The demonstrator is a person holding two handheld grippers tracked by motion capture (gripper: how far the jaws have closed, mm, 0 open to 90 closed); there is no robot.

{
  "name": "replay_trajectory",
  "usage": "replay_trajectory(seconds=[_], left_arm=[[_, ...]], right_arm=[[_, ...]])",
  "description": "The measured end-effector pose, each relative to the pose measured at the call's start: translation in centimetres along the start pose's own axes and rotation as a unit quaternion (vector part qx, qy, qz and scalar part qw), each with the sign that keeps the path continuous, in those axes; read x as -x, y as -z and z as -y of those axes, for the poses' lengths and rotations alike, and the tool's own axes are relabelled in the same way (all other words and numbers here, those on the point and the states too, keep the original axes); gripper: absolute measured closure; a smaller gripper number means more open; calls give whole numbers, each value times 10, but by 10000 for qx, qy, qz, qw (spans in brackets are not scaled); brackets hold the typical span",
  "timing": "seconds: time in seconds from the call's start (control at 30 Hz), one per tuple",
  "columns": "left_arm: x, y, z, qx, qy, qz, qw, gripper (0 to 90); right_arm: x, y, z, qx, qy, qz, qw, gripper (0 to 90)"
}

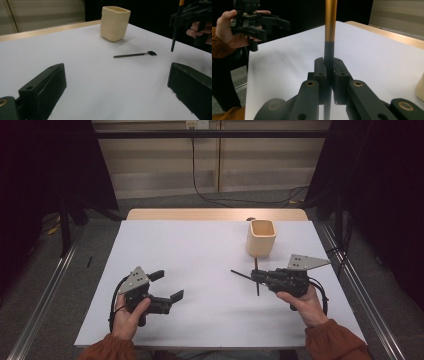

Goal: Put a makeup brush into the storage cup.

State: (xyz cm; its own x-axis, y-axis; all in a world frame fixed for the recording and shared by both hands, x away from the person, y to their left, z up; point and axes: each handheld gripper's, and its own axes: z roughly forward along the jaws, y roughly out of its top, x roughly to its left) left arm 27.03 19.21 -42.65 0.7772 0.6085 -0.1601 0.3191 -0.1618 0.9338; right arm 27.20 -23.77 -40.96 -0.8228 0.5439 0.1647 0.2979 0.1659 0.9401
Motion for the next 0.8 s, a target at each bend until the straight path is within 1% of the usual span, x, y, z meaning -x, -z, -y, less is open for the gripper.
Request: replay_trajectory(seconds=[0.03,0.07,0.1,0.17,0.23,0.27,0.37,0.43,0.5,0.57,0.67,0.73,0.8], left_arm=[[0,3,1,-63,-64,-70,9999,24],[1,4,2,-48,-117,-113,9999,24],[0,5,4,-21,-109,-98,9999,22],[-1,7,8,8,-26,-102,9999,22],[-4,8,11,-53,-8,-134,9999,22],[-4,8,12,-26,41,-146,9999,22],[-7,12,12,59,45,-181,9998,22],[-9,15,13,115,100,-215,9997,22],[-9,18,13,117,102,-258,9995,22],[-10,21,13,164,57,-266,9995,22],[-11,24,13,176,21,-384,9991,22],[-11,24,14,201,89,-339,9992,22],[-11,23,15,108,76,-347,9993,22]], right_arm=[[1,1,0,4,-9,25,10000,832],[3,2,0,5,-18,53,10000,832],[4,2,0,22,-19,65,10000,832],[5,3,-1,31,-32,102,9999,833],[6,4,-2,48,-29,123,9999,833],[7,4,-3,65,-36,129,9999,833],[9,6,-4,92,-49,167,9998,833],[10,6,-5,102,-33,206,9997,832],[12,7,-7,116,-17,244,9996,833],[13,8,-9,148,-26,286,9995,833],[16,10,-12,167,-23,337,9993,833],[17,10,-15,213,-8,373,9991,833],[18,11,-18,240,1,398,9989,833]])
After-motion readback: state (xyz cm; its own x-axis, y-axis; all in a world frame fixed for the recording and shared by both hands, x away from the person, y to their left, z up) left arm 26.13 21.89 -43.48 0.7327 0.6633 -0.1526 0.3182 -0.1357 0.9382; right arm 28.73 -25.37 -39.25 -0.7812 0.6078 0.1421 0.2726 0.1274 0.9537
